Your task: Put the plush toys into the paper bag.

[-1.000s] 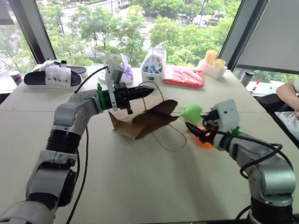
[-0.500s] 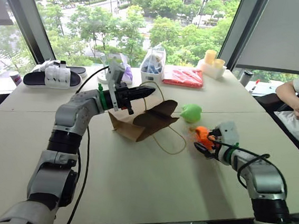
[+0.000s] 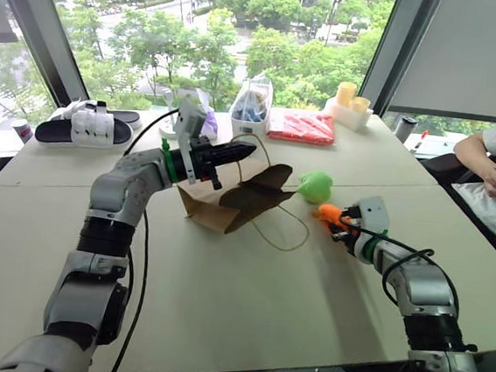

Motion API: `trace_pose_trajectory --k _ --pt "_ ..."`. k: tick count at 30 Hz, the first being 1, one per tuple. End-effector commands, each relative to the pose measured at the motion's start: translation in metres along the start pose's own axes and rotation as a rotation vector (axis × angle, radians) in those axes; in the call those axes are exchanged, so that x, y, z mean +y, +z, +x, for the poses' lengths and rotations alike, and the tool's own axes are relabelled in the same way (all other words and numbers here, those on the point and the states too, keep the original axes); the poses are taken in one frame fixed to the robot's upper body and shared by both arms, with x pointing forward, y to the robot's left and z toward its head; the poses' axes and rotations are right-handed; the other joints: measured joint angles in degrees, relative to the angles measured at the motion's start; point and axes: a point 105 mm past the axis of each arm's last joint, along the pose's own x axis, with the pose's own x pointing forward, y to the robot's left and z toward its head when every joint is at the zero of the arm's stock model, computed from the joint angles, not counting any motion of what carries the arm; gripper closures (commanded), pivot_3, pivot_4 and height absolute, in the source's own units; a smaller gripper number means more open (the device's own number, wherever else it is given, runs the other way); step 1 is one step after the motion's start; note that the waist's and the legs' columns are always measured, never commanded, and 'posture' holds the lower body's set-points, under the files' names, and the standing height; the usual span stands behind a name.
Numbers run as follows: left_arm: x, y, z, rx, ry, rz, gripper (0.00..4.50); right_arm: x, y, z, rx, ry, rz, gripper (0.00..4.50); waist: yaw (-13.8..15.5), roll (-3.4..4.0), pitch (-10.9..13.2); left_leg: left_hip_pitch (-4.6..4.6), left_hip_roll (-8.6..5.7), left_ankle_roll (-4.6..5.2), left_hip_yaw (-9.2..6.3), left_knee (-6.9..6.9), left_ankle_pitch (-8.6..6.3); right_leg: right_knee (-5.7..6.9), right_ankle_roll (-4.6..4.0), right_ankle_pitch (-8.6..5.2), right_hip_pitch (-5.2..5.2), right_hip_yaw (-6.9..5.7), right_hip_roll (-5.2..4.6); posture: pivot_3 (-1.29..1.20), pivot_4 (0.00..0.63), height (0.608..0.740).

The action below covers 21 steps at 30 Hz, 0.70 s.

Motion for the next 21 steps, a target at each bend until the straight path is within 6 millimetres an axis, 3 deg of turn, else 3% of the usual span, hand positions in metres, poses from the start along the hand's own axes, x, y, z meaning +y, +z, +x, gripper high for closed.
trace_pose_trajectory --k 1,3,5,8,14,17,21 --pt "-0.004 0.016 -0.002 -0.047 -0.01 0.047 4.5 -0.004 0.03 -0.019 -0.075 -0.01 -0.102 4.47 0.08 0.0 0.0 -0.01 0.0 0.0 0.0 0.0 0.0 0.0 0.0 0.0 0.0 0.0 0.0 0.0 0.15 0.74" --pt "-0.003 0.016 -0.003 -0.046 -0.006 0.044 4.5 0.002 0.054 -0.036 -0.127 0.031 -0.149 4.47 0.26 0.0 0.0 -0.02 -0.01 0.0 -0.01 0.01 0.0 -0.01 0.0 0.0 0.0 0.0 -0.01 0.0 0.15 0.74" --pt "-0.002 0.016 -0.003 -0.043 -0.004 0.042 4.5 0.012 0.09 -0.056 -0.216 0.086 -0.171 4.47 0.31 0.0 0.0 -0.05 -0.02 0.02 0.0 0.01 -0.01 -0.03 0.0 0.0 -0.01 0.0 -0.02 0.0 0.15 0.74" --pt "-0.002 0.015 -0.002 -0.043 -0.005 0.04 4.5 0.035 0.111 -0.066 -0.259 0.167 -0.195 4.47 -0.02 0.0 0.01 -0.04 0.0 0.08 -0.01 0.01 -0.05 -0.03 0.0 0.0 0.0 -0.01 -0.02 0.0 0.15 0.74" --pt "0.001 0.015 -0.001 -0.045 0.001 0.039 4.5 0.084 0.105 -0.042 -0.271 0.269 -0.136 4.47 0.07 -0.03 -0.02 -0.01 0.02 0.32 -0.02 0.03 -0.18 -0.03 0.0 0.0 0.03 -0.03 -0.01 0.0 0.15 0.74" --pt "0.002 0.016 -0.001 -0.051 0.008 0.037 4.5 0.1 0.099 -0.03 -0.268 0.285 -0.099 4.47 0.18 -0.03 -0.01 -0.02 0.02 0.3 -0.02 0.02 -0.17 0.01 0.0 0.0 -0.03 -0.01 -0.02 0.0 0.15 0.74" --pt "0.004 0.023 -0.002 -0.07 0.026 0.039 4.5 0.127 0.081 -0.01 -0.231 0.323 -0.093 4.47 0.35 -0.03 -0.02 -0.04 -0.03 -0.01 -0.03 0.02 0.01 0.0 0.0 0.0 -0.02 -0.01 -0.05 0.0 0.15 0.74"
